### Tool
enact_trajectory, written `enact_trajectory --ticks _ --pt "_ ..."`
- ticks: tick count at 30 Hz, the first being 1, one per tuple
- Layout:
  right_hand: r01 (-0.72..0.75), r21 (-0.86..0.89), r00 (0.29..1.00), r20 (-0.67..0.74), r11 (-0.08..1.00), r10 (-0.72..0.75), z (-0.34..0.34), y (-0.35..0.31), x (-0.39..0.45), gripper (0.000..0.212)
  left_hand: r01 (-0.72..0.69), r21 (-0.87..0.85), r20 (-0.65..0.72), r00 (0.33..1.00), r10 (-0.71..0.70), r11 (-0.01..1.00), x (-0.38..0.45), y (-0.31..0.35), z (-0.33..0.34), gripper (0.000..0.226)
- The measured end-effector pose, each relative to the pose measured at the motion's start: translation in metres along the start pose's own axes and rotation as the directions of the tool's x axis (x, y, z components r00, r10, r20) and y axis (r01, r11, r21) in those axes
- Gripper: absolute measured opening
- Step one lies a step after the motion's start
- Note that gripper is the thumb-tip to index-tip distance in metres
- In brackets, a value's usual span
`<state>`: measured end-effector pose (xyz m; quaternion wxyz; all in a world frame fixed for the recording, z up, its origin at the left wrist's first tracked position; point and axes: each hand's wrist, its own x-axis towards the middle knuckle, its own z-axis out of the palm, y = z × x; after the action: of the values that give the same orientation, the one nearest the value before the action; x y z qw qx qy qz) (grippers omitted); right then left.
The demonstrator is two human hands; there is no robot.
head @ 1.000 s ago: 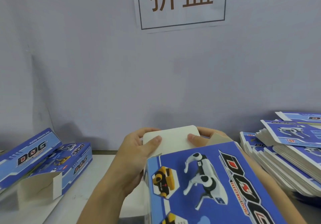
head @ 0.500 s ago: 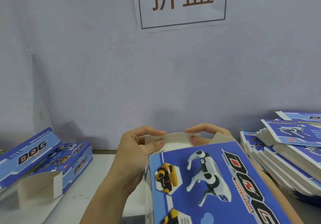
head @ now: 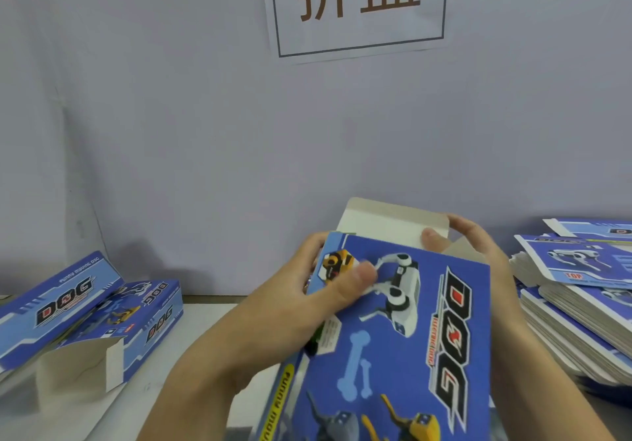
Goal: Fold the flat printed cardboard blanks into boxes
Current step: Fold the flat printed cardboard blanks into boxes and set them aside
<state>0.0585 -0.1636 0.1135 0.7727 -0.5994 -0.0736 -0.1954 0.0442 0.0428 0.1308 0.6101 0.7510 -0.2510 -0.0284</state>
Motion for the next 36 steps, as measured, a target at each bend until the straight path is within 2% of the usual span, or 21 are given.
enact_trajectory --ticks 2,4,6,8,10,12,16,19,22,24,26,28,32,36 --pt "0.025 0.010 1.000 -0.019 1.000 -0.025 0.004 -0.004 0.002 0.023 -0.016 0.039 -0.030 0.999 0.017 0.999 -0.004 0.006 0.003 0.049" --pt "0.016 0.061 1.000 -0.021 0.998 -0.015 0.010 -0.010 0.003 0.023 -0.104 -0.049 -0.109 0.989 0.098 0.993 -0.012 0.009 -0.002 0.047" --pt "0.004 0.081 0.993 0.116 0.997 -0.013 0.017 -0.016 0.004 0.028 -0.207 -0.071 -0.278 0.944 0.180 0.976 -0.007 0.009 -0.003 0.045" --pt "0.037 -0.033 0.964 0.264 0.999 -0.027 0.027 -0.023 0.004 0.042 -0.287 -0.096 -0.418 0.881 0.223 0.953 -0.003 0.013 -0.002 0.040" --pt "0.138 -0.099 0.925 0.367 0.986 -0.092 0.033 -0.024 0.004 0.045 -0.375 -0.095 -0.493 0.822 0.284 0.922 -0.005 0.016 0.000 0.044" --pt "0.219 -0.049 0.886 0.428 0.975 -0.178 0.038 -0.025 -0.002 0.045 -0.423 -0.058 -0.522 0.785 0.334 0.904 -0.006 0.019 0.001 0.047" --pt "0.332 -0.001 0.864 0.403 0.943 -0.303 0.034 -0.025 -0.008 0.051 -0.472 -0.026 -0.486 0.776 0.401 0.881 -0.009 0.021 0.002 0.035" --pt "0.292 0.014 0.888 0.367 0.956 -0.276 0.031 -0.022 -0.008 0.043 -0.466 -0.081 -0.444 0.808 0.386 0.881 -0.007 0.017 0.007 0.025" --pt "0.275 0.038 0.887 0.377 0.961 -0.268 0.032 -0.018 -0.012 0.042 -0.418 -0.161 -0.444 0.840 0.313 0.894 -0.004 0.015 0.012 0.031" --pt "0.310 0.017 0.869 0.399 0.951 -0.291 0.033 -0.019 -0.015 0.038 -0.423 -0.123 -0.550 0.782 0.293 0.898 -0.001 0.015 0.017 0.040" --pt "0.341 -0.006 0.852 0.425 0.940 -0.306 0.032 -0.021 -0.018 0.035 -0.423 -0.006 -0.664 0.679 0.313 0.906 0.003 0.014 0.023 0.040" --pt "0.310 0.027 0.850 0.440 0.950 -0.290 0.033 -0.026 -0.020 0.033 -0.416 0.051 -0.702 0.631 0.329 0.908 0.005 0.011 0.027 0.038" --pt "0.301 -0.002 0.900 0.329 0.953 -0.284 0.037 -0.036 -0.020 0.043 -0.450 0.031 -0.712 0.617 0.336 0.892 0.002 0.013 0.028 0.044" --pt "0.253 0.012 0.931 0.269 0.967 -0.247 0.038 -0.043 -0.021 0.022 -0.458 0.062 -0.688 0.625 0.370 0.887 -0.001 0.023 0.025 0.020"
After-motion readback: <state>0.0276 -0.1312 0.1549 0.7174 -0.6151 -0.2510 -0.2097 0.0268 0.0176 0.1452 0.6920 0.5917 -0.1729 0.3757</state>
